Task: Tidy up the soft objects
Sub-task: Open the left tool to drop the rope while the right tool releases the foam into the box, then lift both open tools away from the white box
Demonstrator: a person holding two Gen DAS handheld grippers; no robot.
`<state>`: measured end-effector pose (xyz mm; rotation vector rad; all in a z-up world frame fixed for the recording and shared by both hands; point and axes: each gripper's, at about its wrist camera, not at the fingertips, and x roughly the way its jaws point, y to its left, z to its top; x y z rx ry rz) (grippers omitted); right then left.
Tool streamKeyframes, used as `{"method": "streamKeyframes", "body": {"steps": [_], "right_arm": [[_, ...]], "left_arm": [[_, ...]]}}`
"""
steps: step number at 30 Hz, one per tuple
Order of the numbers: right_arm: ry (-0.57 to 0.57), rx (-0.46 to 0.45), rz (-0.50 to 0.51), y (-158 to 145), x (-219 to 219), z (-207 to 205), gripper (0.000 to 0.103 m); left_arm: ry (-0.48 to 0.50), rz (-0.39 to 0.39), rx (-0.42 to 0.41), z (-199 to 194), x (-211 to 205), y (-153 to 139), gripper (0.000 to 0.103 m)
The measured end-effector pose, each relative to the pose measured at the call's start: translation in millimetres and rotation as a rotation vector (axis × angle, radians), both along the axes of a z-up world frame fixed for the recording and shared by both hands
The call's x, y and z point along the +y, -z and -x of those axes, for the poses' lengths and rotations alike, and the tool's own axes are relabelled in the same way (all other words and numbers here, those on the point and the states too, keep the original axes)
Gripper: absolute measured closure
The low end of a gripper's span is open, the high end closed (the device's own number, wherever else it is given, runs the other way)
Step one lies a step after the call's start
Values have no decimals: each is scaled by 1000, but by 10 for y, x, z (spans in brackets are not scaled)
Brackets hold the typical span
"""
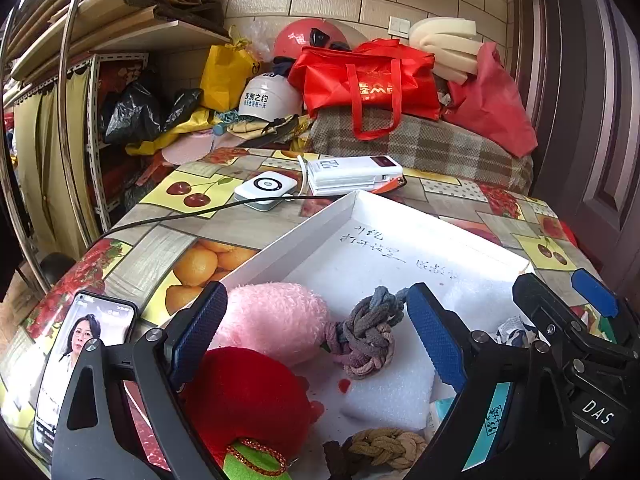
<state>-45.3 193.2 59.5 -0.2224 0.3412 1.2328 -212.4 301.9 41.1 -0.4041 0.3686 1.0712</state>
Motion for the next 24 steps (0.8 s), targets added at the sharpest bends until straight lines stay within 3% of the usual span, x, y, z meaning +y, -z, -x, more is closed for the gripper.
{"method": "streamKeyframes", "body": {"steps": [21,24], "right_arm": [[3,-22,-34,-30,-39,62,0],[4,-24,-41,-52,-63,57,0]], "left_arm": [[-19,-35,-18,10,-81,-75,10],[-26,-37,-22,23,-88,-82,3]]}}
